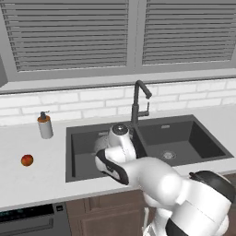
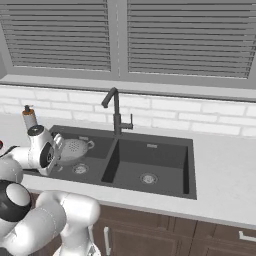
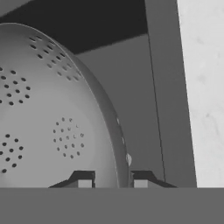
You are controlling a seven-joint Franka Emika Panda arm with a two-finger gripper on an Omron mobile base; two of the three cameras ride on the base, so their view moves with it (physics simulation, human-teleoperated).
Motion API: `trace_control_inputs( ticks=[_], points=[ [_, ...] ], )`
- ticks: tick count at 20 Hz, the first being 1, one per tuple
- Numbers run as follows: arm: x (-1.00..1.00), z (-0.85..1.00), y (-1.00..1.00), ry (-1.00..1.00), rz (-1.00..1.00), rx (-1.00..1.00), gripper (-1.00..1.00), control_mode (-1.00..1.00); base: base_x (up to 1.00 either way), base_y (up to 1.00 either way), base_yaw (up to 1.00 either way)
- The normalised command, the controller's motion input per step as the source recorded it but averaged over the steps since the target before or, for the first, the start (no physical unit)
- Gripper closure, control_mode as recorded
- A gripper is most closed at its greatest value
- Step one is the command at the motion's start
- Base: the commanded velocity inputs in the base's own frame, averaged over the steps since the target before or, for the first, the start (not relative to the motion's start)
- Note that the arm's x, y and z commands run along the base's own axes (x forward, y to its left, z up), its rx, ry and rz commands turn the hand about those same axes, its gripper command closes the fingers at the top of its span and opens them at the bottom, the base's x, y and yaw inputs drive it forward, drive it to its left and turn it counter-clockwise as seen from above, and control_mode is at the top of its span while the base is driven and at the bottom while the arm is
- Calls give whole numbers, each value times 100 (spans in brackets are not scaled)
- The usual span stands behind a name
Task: Put the colander in the sink, put the apple in the colander, and turn on the sink faucet and pour water over the colander.
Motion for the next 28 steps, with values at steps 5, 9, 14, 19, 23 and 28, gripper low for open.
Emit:
trace_control_inputs(
  ticks=[5, 9, 14, 19, 23, 28],
  points=[
    [33, -31, 0, 0, -21, 0, 100, -100, 0, 0, 0],
    [57, -5, 0, 0, -14, 0, 100, -100, 0, 0, 0],
    [56, -3, 0, 0, -12, 0, 100, -100, 0, 0, 0],
    [34, -21, 0, 0, -13, 0, 100, -100, 0, 0, 0],
    [20, -35, 8, 1, -10, 0, 100, -100, 0, 0, 0],
    [-2, -32, 44, 0, -7, 0, 100, -100, 0, 0, 0]
  ],
)
